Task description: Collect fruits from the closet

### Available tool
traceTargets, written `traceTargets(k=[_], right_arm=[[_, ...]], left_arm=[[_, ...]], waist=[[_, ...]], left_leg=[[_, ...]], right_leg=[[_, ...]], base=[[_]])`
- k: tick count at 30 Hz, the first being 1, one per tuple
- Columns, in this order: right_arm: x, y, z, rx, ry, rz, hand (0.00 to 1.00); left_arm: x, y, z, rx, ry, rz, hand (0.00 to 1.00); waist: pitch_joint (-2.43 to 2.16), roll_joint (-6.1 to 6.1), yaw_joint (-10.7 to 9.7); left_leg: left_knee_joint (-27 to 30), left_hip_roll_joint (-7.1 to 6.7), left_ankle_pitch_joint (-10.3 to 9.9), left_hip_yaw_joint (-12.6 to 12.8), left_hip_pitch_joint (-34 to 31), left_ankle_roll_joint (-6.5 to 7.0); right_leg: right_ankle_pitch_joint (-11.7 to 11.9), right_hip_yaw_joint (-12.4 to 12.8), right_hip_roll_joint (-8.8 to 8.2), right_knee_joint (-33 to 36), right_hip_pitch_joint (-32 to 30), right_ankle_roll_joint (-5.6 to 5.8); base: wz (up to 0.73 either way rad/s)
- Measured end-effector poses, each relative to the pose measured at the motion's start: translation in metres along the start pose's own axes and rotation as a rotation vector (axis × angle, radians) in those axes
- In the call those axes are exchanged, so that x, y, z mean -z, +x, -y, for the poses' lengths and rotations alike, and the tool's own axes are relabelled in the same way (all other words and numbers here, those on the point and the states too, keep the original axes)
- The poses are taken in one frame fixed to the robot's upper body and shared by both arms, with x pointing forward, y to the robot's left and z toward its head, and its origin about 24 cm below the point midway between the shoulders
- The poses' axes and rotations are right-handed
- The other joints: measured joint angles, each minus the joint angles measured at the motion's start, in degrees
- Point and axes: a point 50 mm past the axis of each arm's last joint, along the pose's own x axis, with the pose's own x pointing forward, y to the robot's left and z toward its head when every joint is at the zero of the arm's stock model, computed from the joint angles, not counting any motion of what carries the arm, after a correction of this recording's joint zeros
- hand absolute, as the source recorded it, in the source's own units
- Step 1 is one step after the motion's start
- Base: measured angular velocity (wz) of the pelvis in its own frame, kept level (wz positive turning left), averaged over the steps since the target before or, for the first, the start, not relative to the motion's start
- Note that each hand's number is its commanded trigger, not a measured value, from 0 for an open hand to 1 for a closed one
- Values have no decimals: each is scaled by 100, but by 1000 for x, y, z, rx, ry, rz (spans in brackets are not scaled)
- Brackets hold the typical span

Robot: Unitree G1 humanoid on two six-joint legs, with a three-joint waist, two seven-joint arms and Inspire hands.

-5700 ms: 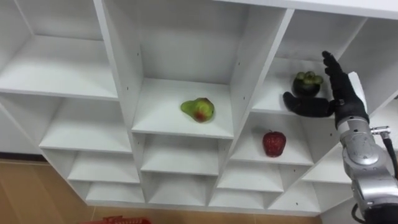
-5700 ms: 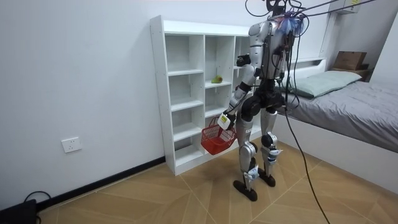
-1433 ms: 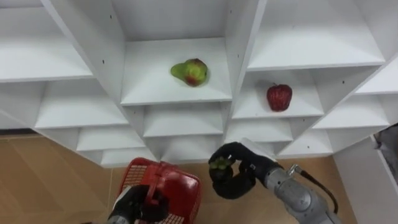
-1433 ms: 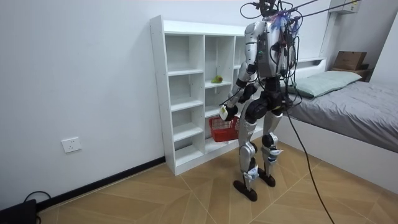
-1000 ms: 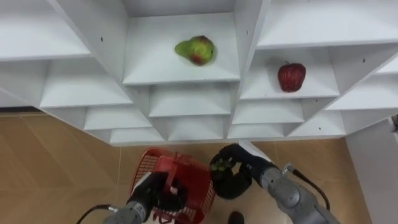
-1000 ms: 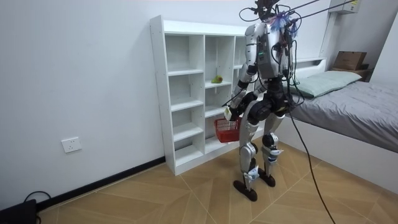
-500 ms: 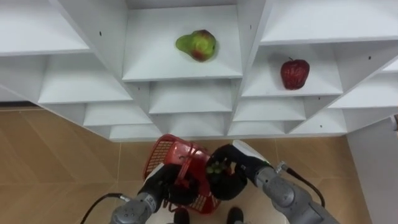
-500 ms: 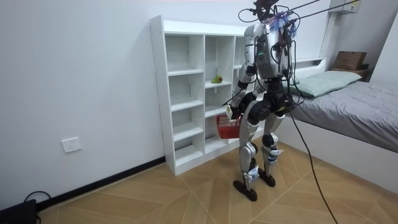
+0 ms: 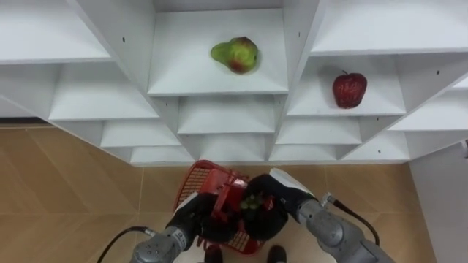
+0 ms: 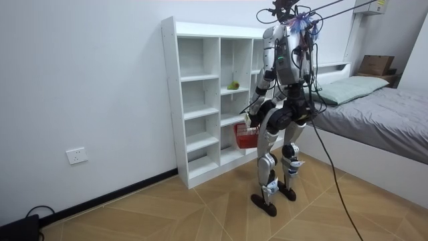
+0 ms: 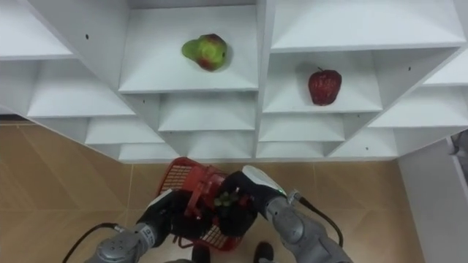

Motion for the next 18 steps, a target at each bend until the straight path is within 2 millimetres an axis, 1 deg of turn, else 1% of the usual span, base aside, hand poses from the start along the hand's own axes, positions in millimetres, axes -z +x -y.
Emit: traceTargets(k=[1,2,3,5,11,16,18], right_arm=[[2,0,-1,-1,3,-7,100],[2,0,-1,-2,5,-10,43],[4,0,-1,-2,7,-16,1],[7,-1,-2,1,17,-29,0],[7,-1,-2,8,21,-28,0],[6,-1,-4,-1,22,-27,0],[6,-1,-6,-12,16,-26,0]], left_arm=[[0,0,0,7,0,-1,100],[0,0,1,9,0,-2,100],[0,0,1,14,-1,-2,100],[0,0,2,20,-2,-1,100],[-2,2,6,50,-5,5,100],[-7,4,11,82,-8,24,100],[-10,4,12,97,-10,35,100]], waist=[[3,7,-3],[4,10,-5],[5,18,-5],[5,41,-1],[3,81,13],[1,146,10],[1,152,10]], left_leg=[[-2,0,0,0,-1,0],[-3,0,0,0,-2,0],[-5,2,0,0,-3,0],[-13,-1,0,0,-4,0],[-18,-1,0,3,-5,0],[-5,1,0,2,-7,0],[-2,1,0,1,-7,0]], right_leg=[[0,-8,0,-1,0,0],[0,-10,0,-2,0,0],[0,-10,1,-5,-1,0],[0,12,0,-8,-6,0],[-1,38,7,-10,-11,1],[-2,34,7,-1,-12,1],[-2,33,7,6,-15,1]], base=[[0],[0],[0],[0],[0],[0],[0]])
